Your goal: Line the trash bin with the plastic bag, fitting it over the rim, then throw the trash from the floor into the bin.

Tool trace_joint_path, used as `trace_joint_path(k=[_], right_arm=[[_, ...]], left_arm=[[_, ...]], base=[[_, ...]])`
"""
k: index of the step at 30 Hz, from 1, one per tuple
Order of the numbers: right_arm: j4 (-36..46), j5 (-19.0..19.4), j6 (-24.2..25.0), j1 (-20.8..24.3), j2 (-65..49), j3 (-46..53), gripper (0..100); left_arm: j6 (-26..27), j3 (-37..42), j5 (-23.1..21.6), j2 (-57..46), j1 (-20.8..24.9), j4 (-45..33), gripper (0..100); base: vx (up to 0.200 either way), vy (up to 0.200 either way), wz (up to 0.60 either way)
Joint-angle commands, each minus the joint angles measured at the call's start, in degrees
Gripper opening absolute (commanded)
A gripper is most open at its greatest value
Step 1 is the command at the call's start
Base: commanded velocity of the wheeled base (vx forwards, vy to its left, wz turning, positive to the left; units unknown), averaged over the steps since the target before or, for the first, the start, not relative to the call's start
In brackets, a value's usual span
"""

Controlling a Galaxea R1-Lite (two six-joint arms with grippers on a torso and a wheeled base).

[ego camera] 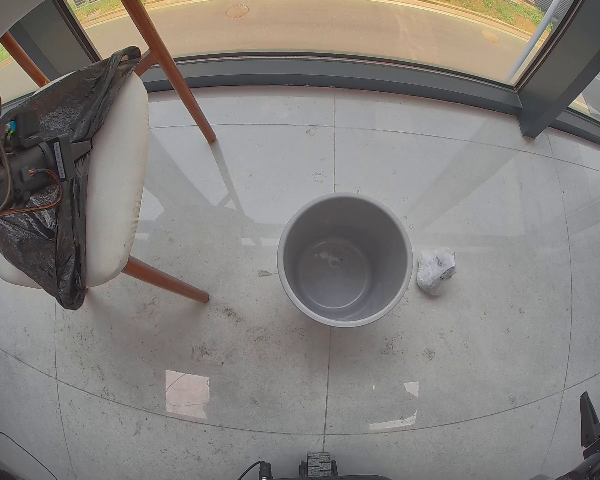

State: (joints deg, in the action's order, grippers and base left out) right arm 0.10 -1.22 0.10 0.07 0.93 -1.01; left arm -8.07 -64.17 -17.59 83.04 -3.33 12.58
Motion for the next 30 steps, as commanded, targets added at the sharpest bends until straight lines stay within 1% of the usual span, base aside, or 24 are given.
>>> trace_joint_path(k=[1,3,7,9,10,11,12,15,17,20,21,22,24,25,26,27,28,29,30], right_arm=[[-0.01,-0.01,-0.01,0.01,-0.14,1.01,100],[-0.01,-0.01,-0.01,0.01,-0.14,1.01,100],[-0.01,-0.01,-0.01,0.01,-0.14,1.01,100],[-0.01,-0.01,-0.01,0.01,-0.14,1.01,100],[-0.01,-0.01,-0.01,0.01,-0.14,1.01,100],[-0.01,-0.01,-0.01,0.01,-0.14,1.01,100],[-0.01,-0.01,-0.01,0.01,-0.14,1.01,100],[-0.01,-0.01,-0.01,0.01,-0.22,1.01,100],[-0.10,-0.10,0.08,0.10,-0.22,1.01,100],[-0.10,0.08,0.08,0.10,-0.22,1.01,100],[-0.10,0.08,0.08,0.10,-0.22,1.01,100],[-0.10,0.08,0.08,0.10,-0.22,1.01,100],[-0.10,0.08,0.08,0.10,-0.22,1.01,100],[-0.10,0.08,0.08,0.01,-0.22,1.01,100],[-0.10,0.08,0.08,0.01,-0.22,1.01,100],[-0.10,0.08,0.08,0.01,-0.22,1.01,100],[-0.10,0.08,0.08,0.01,-0.22,1.01,100],[-0.10,0.08,0.08,0.01,-0.22,1.01,100],[-0.10,0.08,0.08,0.01,-0.22,1.01,100]], left_arm=[[-7.66,1.07,-12.73,-12.29,-4.23,-7.83,0],[-8.28,2.30,-20.47,-13.52,-10.38,-8.98,0],[-9.68,3.26,-33.56,-13.87,-18.29,-8.89,0],[-11.53,3.79,-38.31,-14.84,-19.44,-8.98,0],[-12.14,3.97,-39.10,-15.01,-19.52,-8.98,0],[-15.92,4.85,-43.14,-16.95,-19.26,-8.89,0],[-18.47,5.37,-44.64,-17.92,-19.08,-8.89,0],[-24.71,7.13,-46.83,-20.02,-17.68,-8.71,0],[-26.38,7.92,-47.54,-20.82,-15.66,-8.54,0],[-26.47,9.33,-48.15,-21.17,-8.80,-7.04,0],[-26.47,9.33,-48.15,-21.17,-8.80,-7.04,0],[-26.65,10.38,-47.89,-20.90,-2.82,-5.64,0],[-26.56,11.26,-47.80,-20.90,2.19,-4.76,0],[-26.56,11.52,-47.80,-20.82,3.50,-4.58,0],[-26.30,12.23,-47.89,-20.55,7.28,-4.23,0],[-26.21,12.32,-47.89,-20.38,8.51,-4.06,0],[-26.12,12.58,-47.80,-19.59,12.47,-2.91,0],[-26.12,12.58,-47.71,-19.23,13.70,-2.47,0],[-26.21,12.58,-47.71,-17.65,16.95,-0.54,0]], base=[[0.000,0.000,0.00],[0.000,0.000,0.00],[0.000,0.000,0.00],[0.000,0.000,0.00],[0.000,0.000,0.00],[0.000,0.000,0.00],[0.000,0.000,0.00],[0.000,0.000,0.00],[0.000,0.000,0.00],[0.000,0.000,0.00],[0.000,0.000,0.00],[0.000,0.000,0.00],[0.000,0.000,0.00],[0.000,0.000,0.00],[0.000,0.000,0.00],[0.000,0.000,0.00],[0.000,0.000,0.00],[0.000,0.000,0.00],[0.000,0.000,0.00]])
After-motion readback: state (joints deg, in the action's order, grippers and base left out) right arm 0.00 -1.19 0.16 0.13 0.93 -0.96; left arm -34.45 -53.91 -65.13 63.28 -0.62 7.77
